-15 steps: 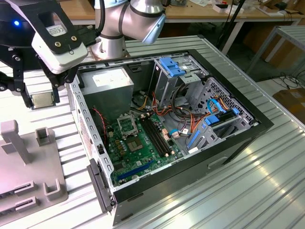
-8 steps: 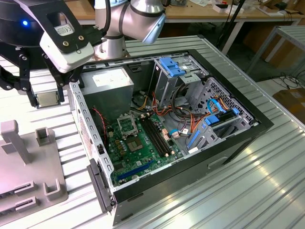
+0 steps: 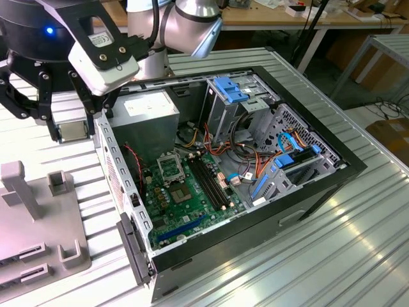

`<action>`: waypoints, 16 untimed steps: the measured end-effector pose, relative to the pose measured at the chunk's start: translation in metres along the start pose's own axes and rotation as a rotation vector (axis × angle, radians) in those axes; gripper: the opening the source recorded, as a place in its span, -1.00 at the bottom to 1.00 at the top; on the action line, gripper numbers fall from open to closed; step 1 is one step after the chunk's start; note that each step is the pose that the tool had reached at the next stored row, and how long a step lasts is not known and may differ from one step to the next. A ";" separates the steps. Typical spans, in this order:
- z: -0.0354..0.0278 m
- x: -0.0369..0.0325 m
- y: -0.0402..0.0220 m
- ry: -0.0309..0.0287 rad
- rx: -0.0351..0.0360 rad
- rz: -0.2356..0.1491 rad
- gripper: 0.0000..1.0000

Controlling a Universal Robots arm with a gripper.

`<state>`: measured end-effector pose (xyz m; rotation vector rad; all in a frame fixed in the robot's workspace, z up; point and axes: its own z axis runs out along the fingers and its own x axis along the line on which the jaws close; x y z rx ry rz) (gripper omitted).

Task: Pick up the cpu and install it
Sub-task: 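Pick up the cpu and move it towards the insertion slot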

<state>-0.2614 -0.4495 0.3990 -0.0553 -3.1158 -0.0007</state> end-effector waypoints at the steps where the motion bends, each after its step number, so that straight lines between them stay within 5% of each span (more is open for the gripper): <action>1: 0.0000 -0.0015 0.0001 0.0000 0.0000 0.000 -0.05; 16: -0.0005 -0.0206 0.0007 0.0000 0.0001 0.000 -0.05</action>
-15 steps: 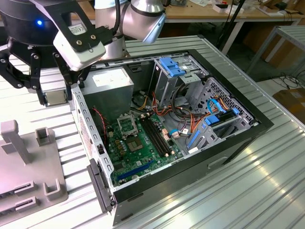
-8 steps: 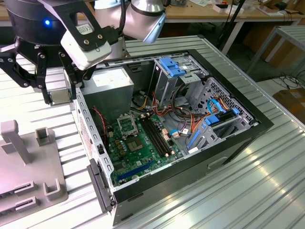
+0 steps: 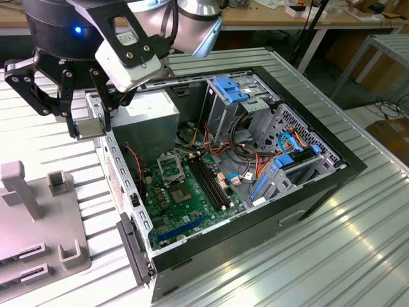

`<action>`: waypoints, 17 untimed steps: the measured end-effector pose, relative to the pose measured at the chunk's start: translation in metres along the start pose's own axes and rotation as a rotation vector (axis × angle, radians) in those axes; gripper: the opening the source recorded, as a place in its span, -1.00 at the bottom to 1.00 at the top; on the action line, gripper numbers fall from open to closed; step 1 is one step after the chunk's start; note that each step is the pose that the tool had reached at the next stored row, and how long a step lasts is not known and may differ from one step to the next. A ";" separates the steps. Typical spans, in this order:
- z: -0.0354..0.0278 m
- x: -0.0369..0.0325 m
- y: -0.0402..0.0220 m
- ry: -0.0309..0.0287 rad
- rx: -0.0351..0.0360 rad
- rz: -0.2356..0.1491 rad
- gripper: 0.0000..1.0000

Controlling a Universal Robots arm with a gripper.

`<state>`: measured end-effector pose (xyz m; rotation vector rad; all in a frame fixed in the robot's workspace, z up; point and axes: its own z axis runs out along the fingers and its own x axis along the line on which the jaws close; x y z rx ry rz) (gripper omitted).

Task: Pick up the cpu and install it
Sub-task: 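Pick up the cpu and move it towards the insertion slot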

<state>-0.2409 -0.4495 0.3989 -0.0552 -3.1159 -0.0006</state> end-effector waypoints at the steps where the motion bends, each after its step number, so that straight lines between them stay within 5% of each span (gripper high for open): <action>1: 0.0000 -0.0013 0.0001 0.0000 -0.0001 0.000 -0.05; 10: -0.0003 -0.0139 0.0005 0.0000 0.0000 0.000 -0.05; 17: -0.0004 -0.0152 0.0005 0.0001 -0.0001 0.000 -0.05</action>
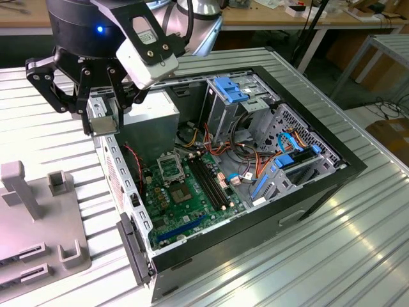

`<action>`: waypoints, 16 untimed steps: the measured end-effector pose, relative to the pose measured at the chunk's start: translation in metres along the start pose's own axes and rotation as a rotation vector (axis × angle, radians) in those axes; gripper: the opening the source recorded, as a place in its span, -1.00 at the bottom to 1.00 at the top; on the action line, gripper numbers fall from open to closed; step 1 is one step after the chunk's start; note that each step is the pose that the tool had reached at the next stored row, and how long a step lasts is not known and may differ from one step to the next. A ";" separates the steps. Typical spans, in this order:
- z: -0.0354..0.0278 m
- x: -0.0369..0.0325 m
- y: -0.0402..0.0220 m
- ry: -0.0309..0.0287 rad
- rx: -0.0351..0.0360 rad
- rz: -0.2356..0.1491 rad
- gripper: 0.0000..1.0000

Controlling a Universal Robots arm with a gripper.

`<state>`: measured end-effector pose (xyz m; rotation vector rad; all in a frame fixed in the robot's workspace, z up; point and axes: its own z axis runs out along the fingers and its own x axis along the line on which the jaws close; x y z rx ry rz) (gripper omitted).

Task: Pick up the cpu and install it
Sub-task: 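Pick up the cpu and move it towards the insertion slot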

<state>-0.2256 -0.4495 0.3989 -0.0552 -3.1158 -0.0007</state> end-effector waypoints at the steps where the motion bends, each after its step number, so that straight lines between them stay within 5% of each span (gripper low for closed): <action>1: 0.0001 -0.0001 -0.0002 -0.0001 0.0000 0.000 -0.05; 10: 0.0005 -0.0017 -0.0043 0.0000 0.0001 0.000 -0.05; 16: 0.0006 -0.0148 -0.0039 -0.0001 0.0000 0.000 -0.05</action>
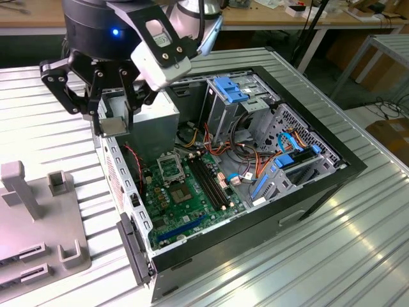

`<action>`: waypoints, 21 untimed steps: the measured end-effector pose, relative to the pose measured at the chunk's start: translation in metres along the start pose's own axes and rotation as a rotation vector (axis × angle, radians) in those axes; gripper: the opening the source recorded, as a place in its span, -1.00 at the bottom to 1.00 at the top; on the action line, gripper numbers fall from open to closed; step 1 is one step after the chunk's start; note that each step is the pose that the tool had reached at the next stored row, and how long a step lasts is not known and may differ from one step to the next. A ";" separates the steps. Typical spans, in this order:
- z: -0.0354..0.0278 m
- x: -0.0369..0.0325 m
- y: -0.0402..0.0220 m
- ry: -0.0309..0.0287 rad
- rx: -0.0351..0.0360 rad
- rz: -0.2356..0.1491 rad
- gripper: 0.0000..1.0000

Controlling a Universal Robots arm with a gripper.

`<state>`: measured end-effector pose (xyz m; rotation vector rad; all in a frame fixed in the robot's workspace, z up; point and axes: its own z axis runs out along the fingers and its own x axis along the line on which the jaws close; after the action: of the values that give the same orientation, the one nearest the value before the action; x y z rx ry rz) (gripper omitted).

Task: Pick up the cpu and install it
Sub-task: 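Pick up the cpu and move it towards the insertion slot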

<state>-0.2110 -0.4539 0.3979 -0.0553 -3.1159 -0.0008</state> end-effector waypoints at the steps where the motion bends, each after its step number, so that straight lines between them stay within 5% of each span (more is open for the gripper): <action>1: 0.0000 -0.0022 0.0001 0.0000 0.0000 0.000 -0.05; 11: -0.0002 -0.0287 0.0010 0.0000 0.0001 0.000 -0.05; 16: -0.0003 -0.0484 0.0017 0.0001 0.0001 0.000 -0.05; 21: -0.0003 -0.0518 0.0018 0.0001 0.0001 0.000 -0.05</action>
<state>-0.1593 -0.4540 0.3969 -0.0553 -3.1159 -0.0006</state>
